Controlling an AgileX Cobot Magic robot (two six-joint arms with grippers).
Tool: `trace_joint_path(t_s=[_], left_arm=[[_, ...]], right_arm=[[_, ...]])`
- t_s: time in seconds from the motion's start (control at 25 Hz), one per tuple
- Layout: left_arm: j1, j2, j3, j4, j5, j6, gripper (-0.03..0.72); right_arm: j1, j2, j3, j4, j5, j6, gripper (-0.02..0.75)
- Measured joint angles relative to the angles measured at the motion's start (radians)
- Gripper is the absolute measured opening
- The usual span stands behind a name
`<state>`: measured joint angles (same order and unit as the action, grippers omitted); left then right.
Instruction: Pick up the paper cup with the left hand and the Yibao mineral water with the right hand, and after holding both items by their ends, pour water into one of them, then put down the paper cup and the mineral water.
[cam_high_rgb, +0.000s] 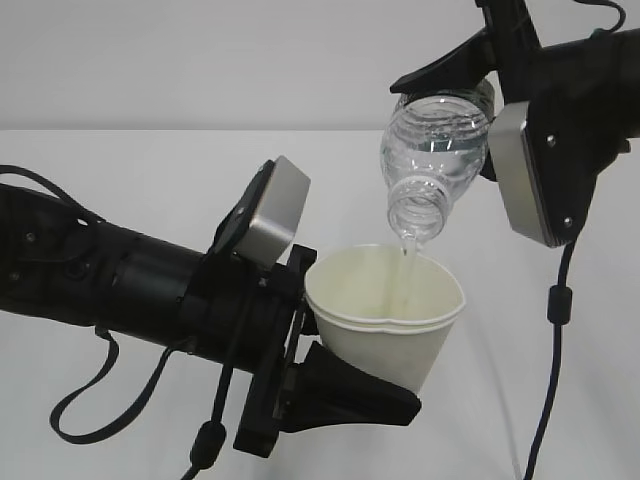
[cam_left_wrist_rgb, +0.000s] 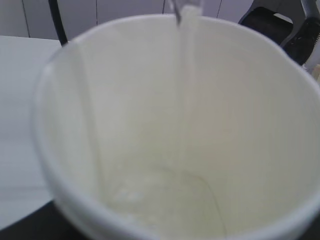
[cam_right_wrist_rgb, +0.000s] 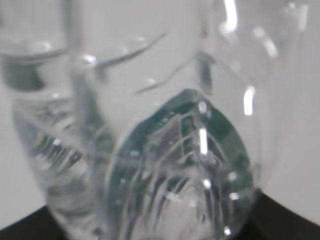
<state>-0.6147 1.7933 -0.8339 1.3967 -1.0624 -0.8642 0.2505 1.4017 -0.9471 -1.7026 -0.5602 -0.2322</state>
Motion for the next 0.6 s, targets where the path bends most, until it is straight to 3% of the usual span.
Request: trace_joint_path(t_s=[0.6], left_arm=[[0.0, 0.0, 0.0, 0.0, 0.0, 0.0, 0.439]], right_arm=[[0.0, 0.0, -0.005, 0.0, -0.002, -0.011, 0.416]])
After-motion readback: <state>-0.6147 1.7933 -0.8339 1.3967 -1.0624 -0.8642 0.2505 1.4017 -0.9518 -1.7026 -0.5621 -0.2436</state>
